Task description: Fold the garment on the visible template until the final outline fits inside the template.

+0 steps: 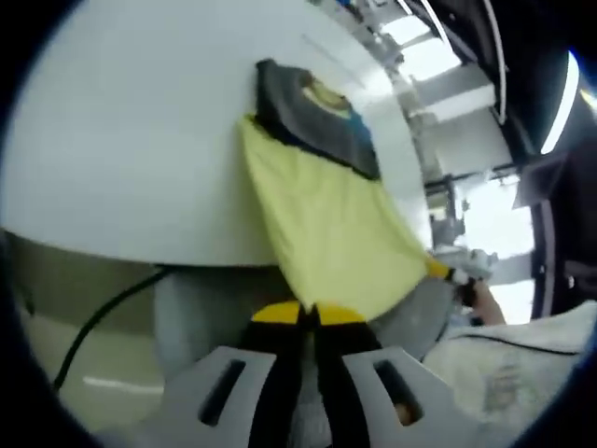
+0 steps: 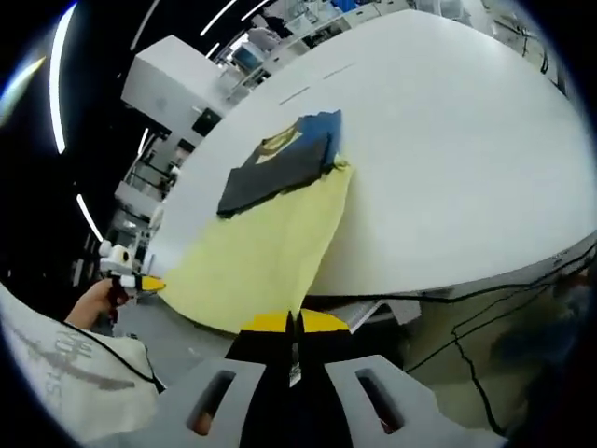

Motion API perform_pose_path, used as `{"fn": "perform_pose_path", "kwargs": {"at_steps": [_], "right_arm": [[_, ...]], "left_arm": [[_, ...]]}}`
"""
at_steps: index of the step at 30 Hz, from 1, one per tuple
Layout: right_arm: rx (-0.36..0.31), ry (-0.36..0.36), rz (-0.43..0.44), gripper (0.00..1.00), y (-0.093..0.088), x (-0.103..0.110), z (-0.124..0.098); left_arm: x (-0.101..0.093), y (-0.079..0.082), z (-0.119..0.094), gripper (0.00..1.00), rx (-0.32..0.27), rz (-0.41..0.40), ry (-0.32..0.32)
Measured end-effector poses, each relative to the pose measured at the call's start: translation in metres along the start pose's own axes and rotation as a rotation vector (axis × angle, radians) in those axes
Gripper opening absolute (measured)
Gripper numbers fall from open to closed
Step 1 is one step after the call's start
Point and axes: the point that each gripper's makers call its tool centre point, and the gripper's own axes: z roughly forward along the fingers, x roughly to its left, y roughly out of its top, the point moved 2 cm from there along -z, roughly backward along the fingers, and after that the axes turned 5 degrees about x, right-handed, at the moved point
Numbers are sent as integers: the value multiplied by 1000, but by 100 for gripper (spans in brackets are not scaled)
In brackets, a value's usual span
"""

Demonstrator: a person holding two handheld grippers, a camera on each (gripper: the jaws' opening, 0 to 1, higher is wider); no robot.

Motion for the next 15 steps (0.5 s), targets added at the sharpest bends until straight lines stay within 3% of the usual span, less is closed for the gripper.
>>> {"fn": "perform_pose_path", "kwargs": {"at_steps": [7,15], "right_arm": [[-21,16,3,2,-1,16,-13],[-89,60,31,1,11,27,-29]], "left_arm": [[-8,-11,-6,0,-13,-14,-39],[-17,-5,-23,0,-76,-37,-85]]}}
